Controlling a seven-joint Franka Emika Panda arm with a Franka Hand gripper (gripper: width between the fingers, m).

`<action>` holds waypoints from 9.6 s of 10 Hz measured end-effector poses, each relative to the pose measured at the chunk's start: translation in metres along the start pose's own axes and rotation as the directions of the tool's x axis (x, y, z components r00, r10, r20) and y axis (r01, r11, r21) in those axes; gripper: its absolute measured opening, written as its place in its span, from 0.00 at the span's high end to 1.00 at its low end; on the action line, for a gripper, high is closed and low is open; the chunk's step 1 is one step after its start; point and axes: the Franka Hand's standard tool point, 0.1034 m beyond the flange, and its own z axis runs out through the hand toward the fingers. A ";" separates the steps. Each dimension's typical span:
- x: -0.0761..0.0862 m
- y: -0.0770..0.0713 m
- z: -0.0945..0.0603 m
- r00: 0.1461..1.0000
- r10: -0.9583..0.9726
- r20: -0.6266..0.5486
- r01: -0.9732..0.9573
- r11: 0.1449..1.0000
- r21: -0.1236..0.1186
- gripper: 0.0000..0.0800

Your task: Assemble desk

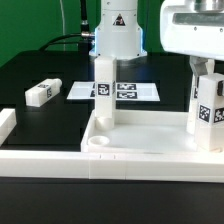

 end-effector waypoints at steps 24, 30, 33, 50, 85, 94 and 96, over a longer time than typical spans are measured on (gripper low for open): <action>-0.003 -0.003 0.001 0.193 -0.981 0.007 0.980 0.193 -0.046 0.42; -0.002 -0.002 0.001 0.333 -0.943 0.001 0.942 0.332 -0.042 0.64; -0.003 -0.002 0.001 0.618 -0.786 -0.008 0.786 0.618 -0.028 0.64; -0.009 -0.001 0.006 0.919 -0.394 0.027 0.395 0.917 -0.053 0.19; -0.005 -0.001 0.006 0.999 0.008 0.035 -0.007 0.999 -0.034 0.64; -0.007 0.000 0.008 0.943 -0.331 0.046 0.333 0.942 -0.039 0.19; -0.007 0.000 0.008 0.874 -0.484 0.051 0.486 0.873 -0.032 0.19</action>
Offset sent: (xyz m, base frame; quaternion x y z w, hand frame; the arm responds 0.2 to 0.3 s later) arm 0.0000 0.0000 0.0000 0.0000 0.0000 -0.0650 0.9979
